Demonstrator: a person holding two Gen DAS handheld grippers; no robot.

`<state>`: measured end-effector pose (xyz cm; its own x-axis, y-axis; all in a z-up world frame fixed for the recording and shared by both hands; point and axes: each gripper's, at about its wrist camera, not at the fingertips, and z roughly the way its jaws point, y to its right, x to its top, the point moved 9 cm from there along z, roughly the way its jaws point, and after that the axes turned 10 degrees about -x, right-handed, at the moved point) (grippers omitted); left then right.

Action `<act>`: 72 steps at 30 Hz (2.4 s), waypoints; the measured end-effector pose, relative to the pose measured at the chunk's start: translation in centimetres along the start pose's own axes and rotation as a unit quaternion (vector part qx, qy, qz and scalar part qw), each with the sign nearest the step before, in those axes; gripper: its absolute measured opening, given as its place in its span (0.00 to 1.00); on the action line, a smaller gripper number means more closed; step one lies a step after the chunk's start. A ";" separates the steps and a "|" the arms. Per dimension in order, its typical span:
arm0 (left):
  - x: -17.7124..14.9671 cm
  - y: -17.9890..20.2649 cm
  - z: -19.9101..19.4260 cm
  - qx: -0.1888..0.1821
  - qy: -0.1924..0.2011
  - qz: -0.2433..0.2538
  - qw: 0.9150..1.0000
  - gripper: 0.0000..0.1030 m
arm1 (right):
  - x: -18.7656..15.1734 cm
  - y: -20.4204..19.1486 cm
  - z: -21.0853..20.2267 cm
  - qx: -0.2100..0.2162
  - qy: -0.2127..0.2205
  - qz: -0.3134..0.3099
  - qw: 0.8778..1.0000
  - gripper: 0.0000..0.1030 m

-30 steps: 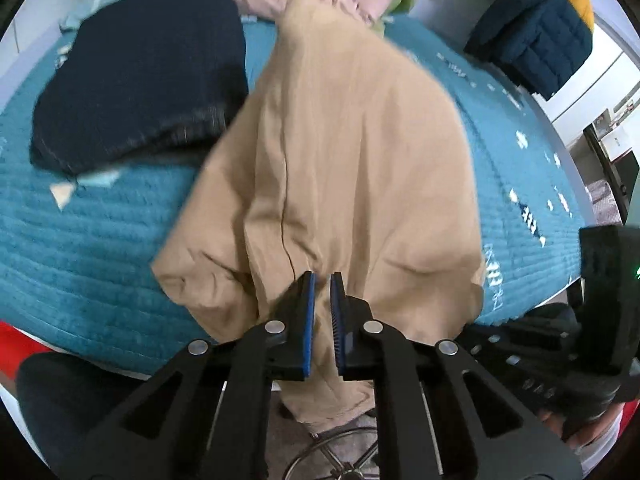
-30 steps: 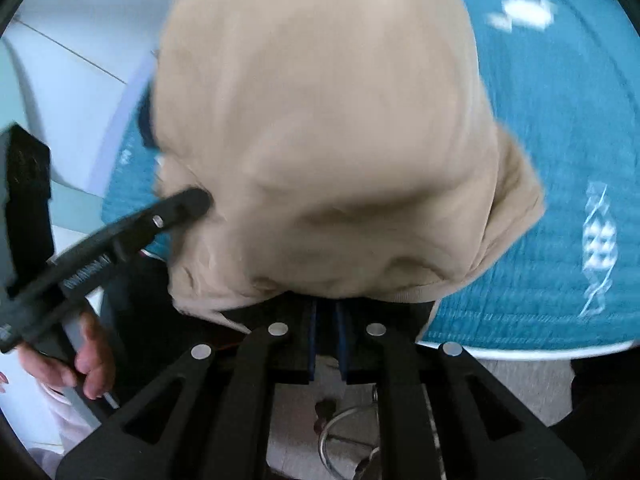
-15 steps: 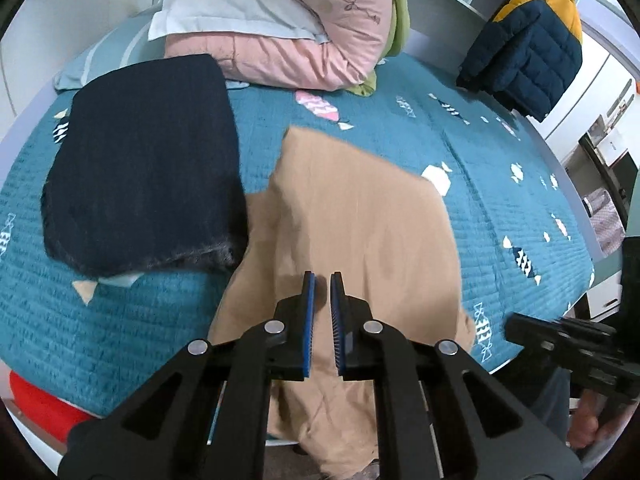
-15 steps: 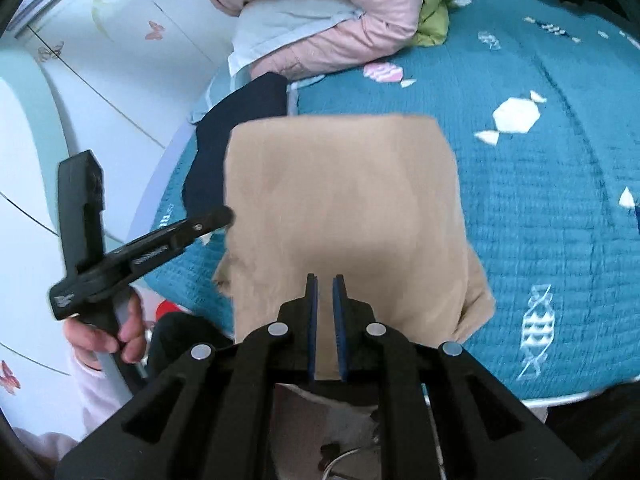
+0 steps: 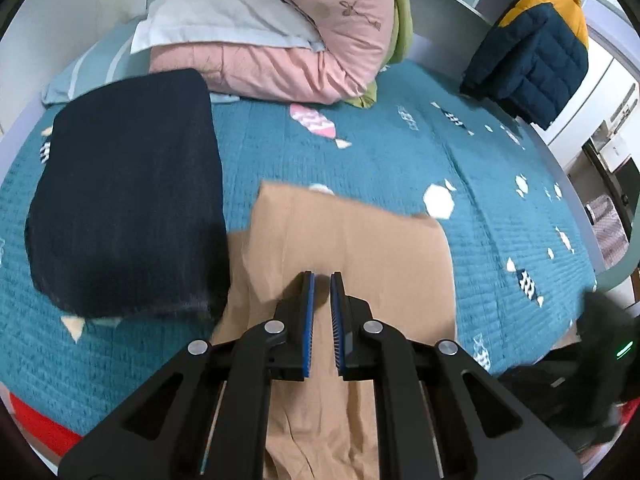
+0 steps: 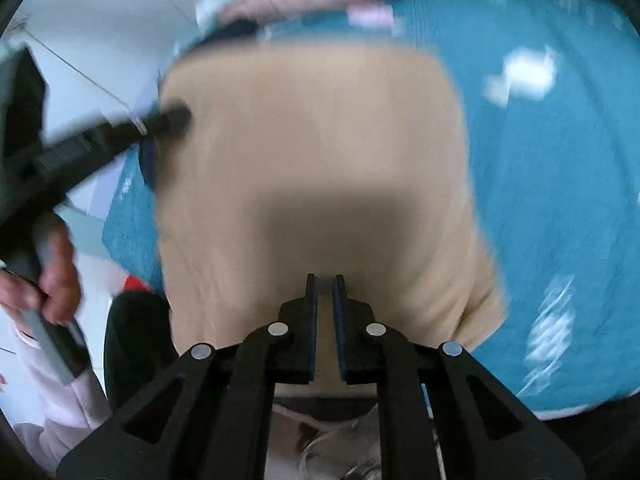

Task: Fold large clothes
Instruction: 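Grasp the folded jacket end with both grippers and lift it, then open both grippers and slide them under the folded tan jacket bundle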

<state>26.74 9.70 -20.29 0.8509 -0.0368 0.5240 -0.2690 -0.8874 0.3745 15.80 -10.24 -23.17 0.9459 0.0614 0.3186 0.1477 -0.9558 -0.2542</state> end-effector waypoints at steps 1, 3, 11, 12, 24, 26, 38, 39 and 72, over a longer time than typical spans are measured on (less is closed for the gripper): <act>0.5 -0.3 0.4 0.003 -0.002 -0.004 1.000 0.10 | 1.8 0.9 -0.1 -0.013 0.008 0.013 1.000 0.09; 1.1 -1.0 1.5 0.008 -0.013 -0.011 1.000 0.10 | 4.7 2.3 0.4 -0.019 0.020 0.032 0.999 0.09; 1.1 -5.6 9.5 0.048 -0.073 -0.023 0.996 0.09 | 8.0 3.2 9.3 -0.002 -0.044 0.047 0.998 0.04; 1.1 -6.3 10.3 0.048 -0.072 -0.028 0.996 0.09 | 8.3 3.3 9.8 0.020 -0.049 0.060 0.997 0.03; -0.8 -2.8 4.0 0.023 -0.048 0.008 0.999 0.11 | 3.6 2.2 3.7 -0.005 -0.031 0.017 0.999 0.09; -2.4 -1.7 2.3 0.022 -0.050 0.023 0.998 0.11 | 1.2 2.0 3.2 -0.005 -0.040 0.009 0.999 0.09; -11.4 -2.4 3.4 0.018 -0.094 -0.008 0.995 0.10 | -7.0 2.4 6.4 -0.029 -0.090 0.022 0.995 0.06; -11.3 -2.3 3.1 0.020 -0.090 -0.005 0.996 0.10 | -6.9 2.3 6.0 -0.031 -0.088 0.017 0.996 0.06; -7.1 -5.4 1.6 -0.068 -0.054 -0.072 0.994 0.89 | -0.5 5.5 3.6 0.060 -0.035 0.054 0.996 0.92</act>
<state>22.87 14.03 -27.23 0.9265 0.0299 0.3750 -0.1937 -0.8166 0.5438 17.23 -14.48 -28.05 0.9754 -0.0161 0.2198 0.0732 -0.9170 -0.3921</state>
